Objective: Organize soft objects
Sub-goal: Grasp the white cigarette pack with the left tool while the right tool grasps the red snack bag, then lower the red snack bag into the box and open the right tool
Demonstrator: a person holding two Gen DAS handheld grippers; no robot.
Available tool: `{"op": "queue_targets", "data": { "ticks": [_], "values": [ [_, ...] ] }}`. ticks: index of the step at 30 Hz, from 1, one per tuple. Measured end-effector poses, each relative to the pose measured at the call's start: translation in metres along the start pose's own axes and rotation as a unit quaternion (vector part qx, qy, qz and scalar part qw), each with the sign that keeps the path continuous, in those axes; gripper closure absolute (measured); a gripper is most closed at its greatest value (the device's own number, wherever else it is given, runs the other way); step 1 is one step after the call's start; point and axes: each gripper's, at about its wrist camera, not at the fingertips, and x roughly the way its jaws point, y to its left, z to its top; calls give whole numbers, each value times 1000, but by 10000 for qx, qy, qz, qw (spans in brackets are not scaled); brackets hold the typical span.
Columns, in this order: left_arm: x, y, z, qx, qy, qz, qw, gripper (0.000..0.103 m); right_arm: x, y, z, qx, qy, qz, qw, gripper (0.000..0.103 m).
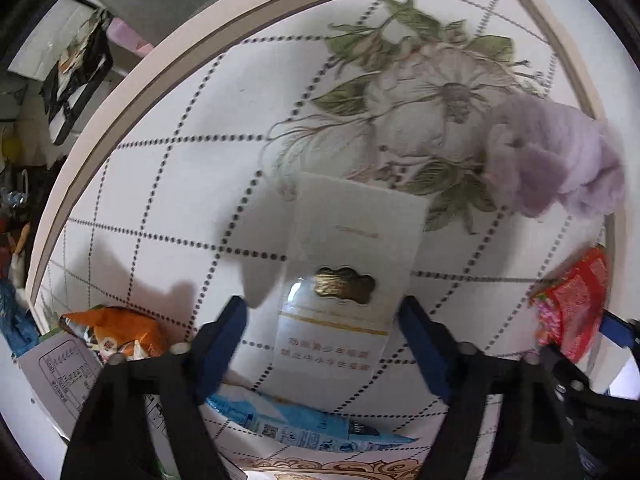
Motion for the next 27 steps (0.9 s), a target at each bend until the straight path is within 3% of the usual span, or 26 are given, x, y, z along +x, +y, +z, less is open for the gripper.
{"op": "queue_targets", "data": {
  "ticks": [1, 6, 13, 18, 27],
  "values": [
    [-1, -2, -2, -1, 6, -38, 10000, 46, 4, -1, 0, 9, 44, -21, 10000, 31],
    [1, -5, -12, -187, 89, -52, 9998, 47, 1, 6, 3, 108, -61, -108, 9999, 45],
    [11, 9, -16, -543, 230, -421, 9974, 45, 1, 18, -4, 177, -14, -220, 9996, 45],
    [6, 11, -22, -499, 124, -337, 9981, 46, -2, 18, 0, 345, -134, -22, 9993, 52],
    [-53, -1, -66, -568, -479, -865, 9935, 47, -38, 16, -33, 498, -373, 462, 9970, 54]
  ]
}}
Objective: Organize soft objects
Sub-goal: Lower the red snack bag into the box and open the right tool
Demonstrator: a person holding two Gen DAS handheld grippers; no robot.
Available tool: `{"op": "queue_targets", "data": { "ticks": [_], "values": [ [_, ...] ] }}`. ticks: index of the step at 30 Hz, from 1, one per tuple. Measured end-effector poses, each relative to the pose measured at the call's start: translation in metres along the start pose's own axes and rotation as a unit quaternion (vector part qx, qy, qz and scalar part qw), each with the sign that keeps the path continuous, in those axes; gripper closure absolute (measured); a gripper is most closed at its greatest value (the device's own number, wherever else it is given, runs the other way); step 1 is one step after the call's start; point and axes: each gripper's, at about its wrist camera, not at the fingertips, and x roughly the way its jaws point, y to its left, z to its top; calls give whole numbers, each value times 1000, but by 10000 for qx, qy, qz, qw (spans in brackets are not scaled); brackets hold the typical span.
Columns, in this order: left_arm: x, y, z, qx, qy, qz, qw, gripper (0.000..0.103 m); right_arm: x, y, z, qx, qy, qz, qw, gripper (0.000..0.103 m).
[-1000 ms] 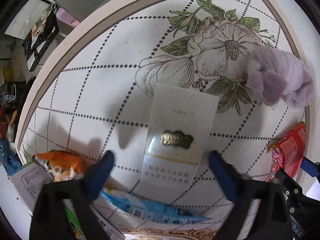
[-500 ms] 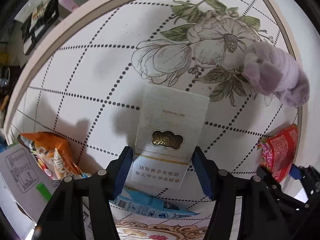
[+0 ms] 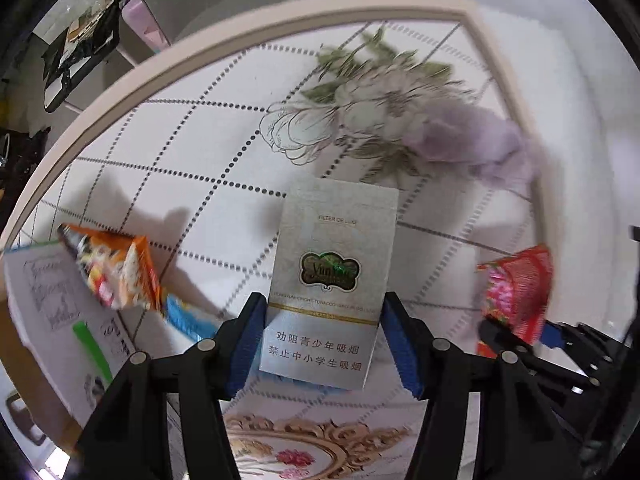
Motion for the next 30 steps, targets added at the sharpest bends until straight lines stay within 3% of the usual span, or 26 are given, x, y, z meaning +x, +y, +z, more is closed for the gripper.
{"op": "queue_targets", "data": {
  "ticks": [6, 7, 8, 12, 16, 22, 26, 30],
  "values": [
    [-62, 9, -41, -7, -505, -343, 9981, 49, -55, 29, -37, -273, -388, 249, 9986, 54],
    [-75, 14, -43, -19, -575, -435, 9974, 74, -67, 36, -43, -323, -470, 303, 9979, 54],
    [-84, 21, -48, -22, -603, -531, 9968, 79, -80, 47, -52, -411, -571, 379, 9968, 54],
    [-101, 39, -70, -75, -712, -684, 9951, 79, -109, 65, -74, -617, -904, 297, 9936, 54],
    [-104, 70, -83, -272, -667, -824, 9940, 79, -110, 80, -97, -533, -933, 451, 9932, 54],
    [-111, 115, -110, -633, -800, -717, 9922, 79, -96, 101, -113, -484, -956, 304, 9938, 54],
    [-125, 142, -132, -826, -1042, -453, 9901, 79, -94, 115, -132, -547, -930, 392, 9934, 54],
    [-147, 185, -160, -1089, -1354, -81, 9848, 79, -108, 165, -158, -878, -1038, 664, 9885, 54]
  ]
}}
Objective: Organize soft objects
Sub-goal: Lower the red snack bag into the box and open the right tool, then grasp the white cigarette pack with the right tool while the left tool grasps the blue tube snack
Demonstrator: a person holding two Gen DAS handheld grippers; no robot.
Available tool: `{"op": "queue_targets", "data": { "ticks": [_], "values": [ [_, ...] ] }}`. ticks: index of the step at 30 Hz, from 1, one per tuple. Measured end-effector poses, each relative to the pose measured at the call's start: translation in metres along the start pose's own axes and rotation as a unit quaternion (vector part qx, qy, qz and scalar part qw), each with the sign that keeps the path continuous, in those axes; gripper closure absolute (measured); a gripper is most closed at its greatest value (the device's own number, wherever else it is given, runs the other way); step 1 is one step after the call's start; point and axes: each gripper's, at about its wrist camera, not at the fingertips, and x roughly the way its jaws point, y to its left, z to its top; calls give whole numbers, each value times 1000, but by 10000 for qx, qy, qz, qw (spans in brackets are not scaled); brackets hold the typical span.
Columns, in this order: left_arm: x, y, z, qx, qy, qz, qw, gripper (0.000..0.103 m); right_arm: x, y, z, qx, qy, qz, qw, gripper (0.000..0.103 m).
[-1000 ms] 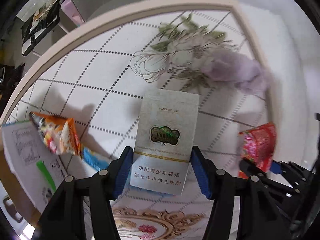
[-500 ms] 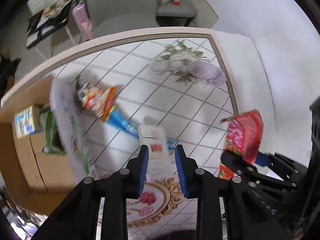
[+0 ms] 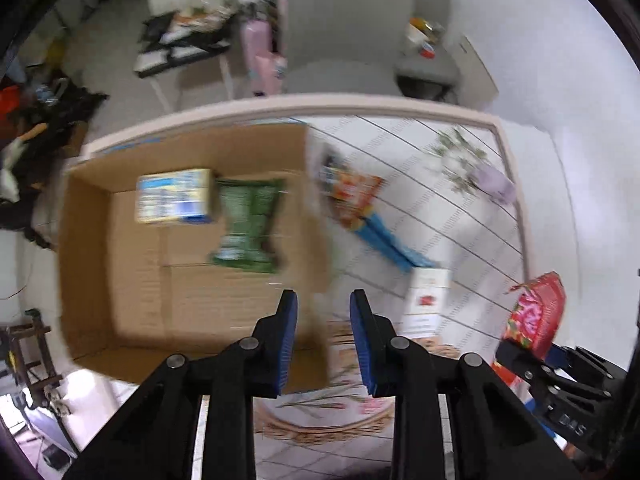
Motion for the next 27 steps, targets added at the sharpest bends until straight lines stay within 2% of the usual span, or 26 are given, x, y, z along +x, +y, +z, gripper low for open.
{"op": "queue_targets", "data": {
  "ticks": [5, 8, 11, 14, 19, 20, 23, 24, 25, 27],
  "values": [
    [-24, 75, -11, -269, -96, 403, 9988, 79, 16, 89, -3, -454, 47, 333, 9984, 54],
    [-22, 117, -14, -510, -28, 565, 9971, 79, 41, 132, -2, -650, 190, 316, 9972, 54],
    [-3, 155, -16, -744, 240, 549, 9954, 78, 76, 164, -2, -762, 456, 131, 9960, 54],
    [21, 177, -20, -860, 498, 512, 9937, 78, 107, 181, -4, -785, 636, -124, 9948, 54],
    [54, 190, -24, -948, 873, 435, 9907, 76, 144, 190, 1, -721, 866, -419, 9927, 53],
    [59, 191, -25, -966, 934, 416, 9901, 73, 149, 191, 2, -768, 916, -530, 9914, 50],
    [65, 196, -29, -1050, 969, 304, 9893, 58, 153, 193, 2, -797, 918, -617, 9907, 13],
    [65, 198, -29, -1071, 964, 291, 9891, 46, 150, 193, 2, -800, 850, -655, 9910, 12],
    [64, 198, -30, -1090, 956, 316, 9889, 30, 148, 194, 2, -826, 817, -705, 9907, 12],
    [63, 201, -31, -1107, 901, 387, 9890, 19, 143, 195, 1, -840, 778, -713, 9909, 12]
  ]
}}
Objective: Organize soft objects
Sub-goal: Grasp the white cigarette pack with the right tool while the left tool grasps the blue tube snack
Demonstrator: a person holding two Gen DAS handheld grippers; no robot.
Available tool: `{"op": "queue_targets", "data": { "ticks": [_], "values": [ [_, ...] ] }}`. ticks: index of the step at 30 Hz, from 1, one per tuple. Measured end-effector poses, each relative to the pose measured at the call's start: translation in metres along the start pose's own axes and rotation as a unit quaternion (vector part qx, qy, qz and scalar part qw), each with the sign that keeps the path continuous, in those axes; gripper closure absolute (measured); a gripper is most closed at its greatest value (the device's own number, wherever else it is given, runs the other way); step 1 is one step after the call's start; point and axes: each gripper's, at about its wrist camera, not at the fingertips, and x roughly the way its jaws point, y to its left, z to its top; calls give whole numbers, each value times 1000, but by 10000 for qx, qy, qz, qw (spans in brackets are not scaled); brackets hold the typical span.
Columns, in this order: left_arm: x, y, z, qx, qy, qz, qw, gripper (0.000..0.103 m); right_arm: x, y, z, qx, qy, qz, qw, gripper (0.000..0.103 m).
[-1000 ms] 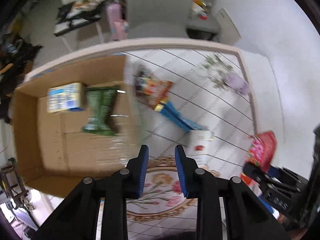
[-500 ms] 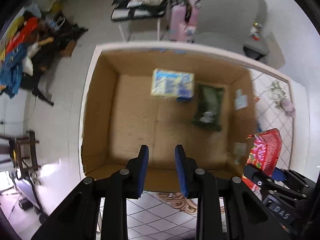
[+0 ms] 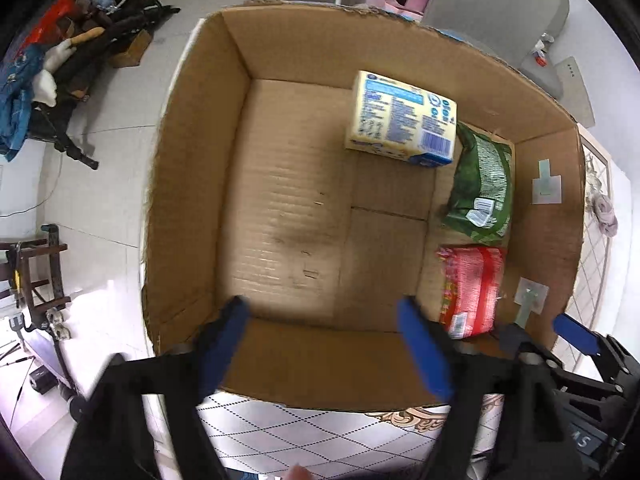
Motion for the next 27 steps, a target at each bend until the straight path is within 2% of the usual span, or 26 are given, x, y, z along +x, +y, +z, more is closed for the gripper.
{"op": "queue_targets", "data": {
  "ticks": [6, 8, 10, 13, 17, 19, 22, 25, 27],
  "values": [
    [-28, -8, -6, 60, -380, 178, 9991, 19, -26, -7, -8, -23, -257, 113, 9996, 12],
    [-43, -19, -10, 205, -549, 242, 9980, 16, -37, -13, -10, 0, -347, 227, 9991, 12],
    [-55, -30, -11, 332, -665, 269, 9969, 6, -51, -20, -13, 58, -468, 354, 9983, 12],
    [-75, -56, -17, 553, -913, 292, 9939, 6, -77, -44, -20, 253, -766, 440, 9958, 9],
    [-95, -100, -24, 807, -1115, 273, 9901, 6, -100, -107, -34, 731, -1107, 369, 9905, 8],
    [-97, -123, -27, 874, -1179, 451, 9881, 6, -93, -141, -36, 938, -1049, 187, 9899, 8],
    [-87, -156, -28, 909, -1260, 839, 9843, 6, -51, -196, -31, 1409, -624, 70, 9880, 8],
    [-68, -181, -26, 926, -1113, 996, 9844, 6, -2, -223, -21, 1540, -176, -51, 9879, 8],
    [-57, -196, -26, 966, -995, 1065, 9846, 6, 27, -232, -19, 1603, 74, 122, 9870, 8]
  ]
}}
